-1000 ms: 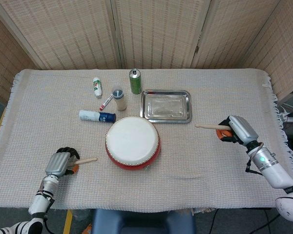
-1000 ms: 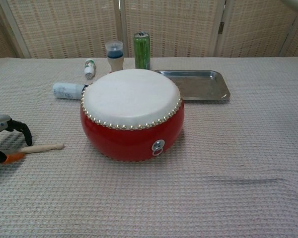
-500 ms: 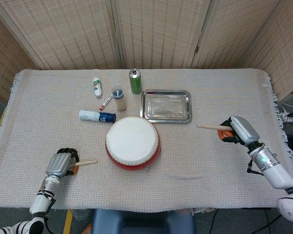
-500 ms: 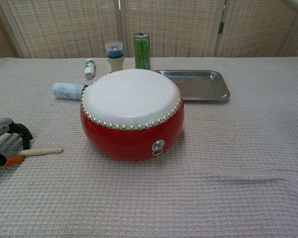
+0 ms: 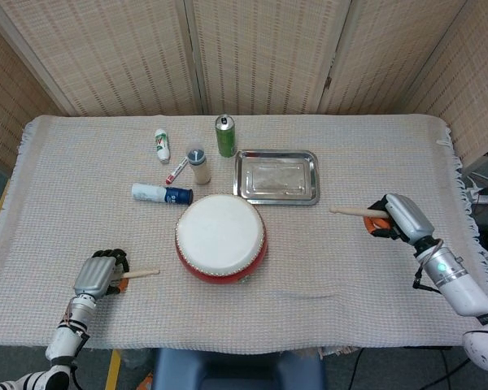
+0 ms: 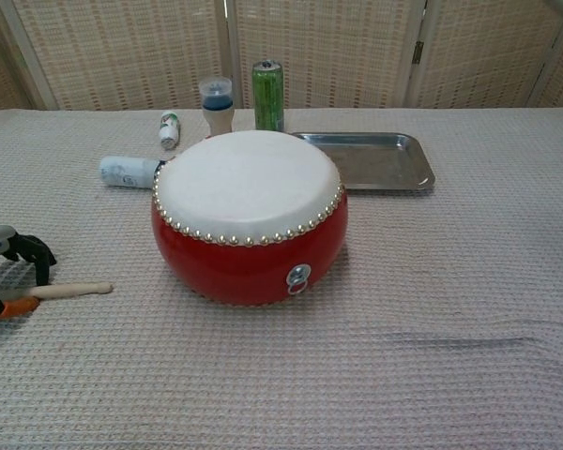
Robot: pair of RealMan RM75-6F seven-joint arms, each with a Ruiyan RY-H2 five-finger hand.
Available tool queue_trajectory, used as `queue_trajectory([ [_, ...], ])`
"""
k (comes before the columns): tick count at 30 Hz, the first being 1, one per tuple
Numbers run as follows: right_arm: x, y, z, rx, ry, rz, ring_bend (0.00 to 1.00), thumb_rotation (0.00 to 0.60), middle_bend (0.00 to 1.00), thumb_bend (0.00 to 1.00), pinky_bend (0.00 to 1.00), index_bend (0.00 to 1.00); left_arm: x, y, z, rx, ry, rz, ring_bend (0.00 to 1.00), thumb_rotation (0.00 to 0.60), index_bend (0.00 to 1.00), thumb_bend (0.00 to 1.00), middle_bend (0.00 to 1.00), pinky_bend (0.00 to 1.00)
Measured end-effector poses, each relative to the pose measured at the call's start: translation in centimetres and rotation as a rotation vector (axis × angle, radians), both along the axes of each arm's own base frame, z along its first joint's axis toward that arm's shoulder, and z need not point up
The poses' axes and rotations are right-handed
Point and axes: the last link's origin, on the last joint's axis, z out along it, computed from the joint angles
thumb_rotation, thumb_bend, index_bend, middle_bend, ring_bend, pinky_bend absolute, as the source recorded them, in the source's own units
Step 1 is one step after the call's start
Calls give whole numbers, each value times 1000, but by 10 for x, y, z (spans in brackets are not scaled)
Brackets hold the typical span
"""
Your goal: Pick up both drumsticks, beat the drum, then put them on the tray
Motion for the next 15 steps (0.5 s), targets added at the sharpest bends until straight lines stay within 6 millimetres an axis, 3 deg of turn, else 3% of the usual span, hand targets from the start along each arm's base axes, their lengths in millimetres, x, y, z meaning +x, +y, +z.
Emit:
queue_trajectory([
  [7,1,2,2,-5,-5,1,1000,600,1000,647,1000,1000,1,1,13,66,-234,33,258,600,640,414,344,229],
  [15,3,3,-1,-1,-11,6,1000,600,1000,647,1000,1000,-9,5,38,167,-713,136,282,600,600,424,366,265],
])
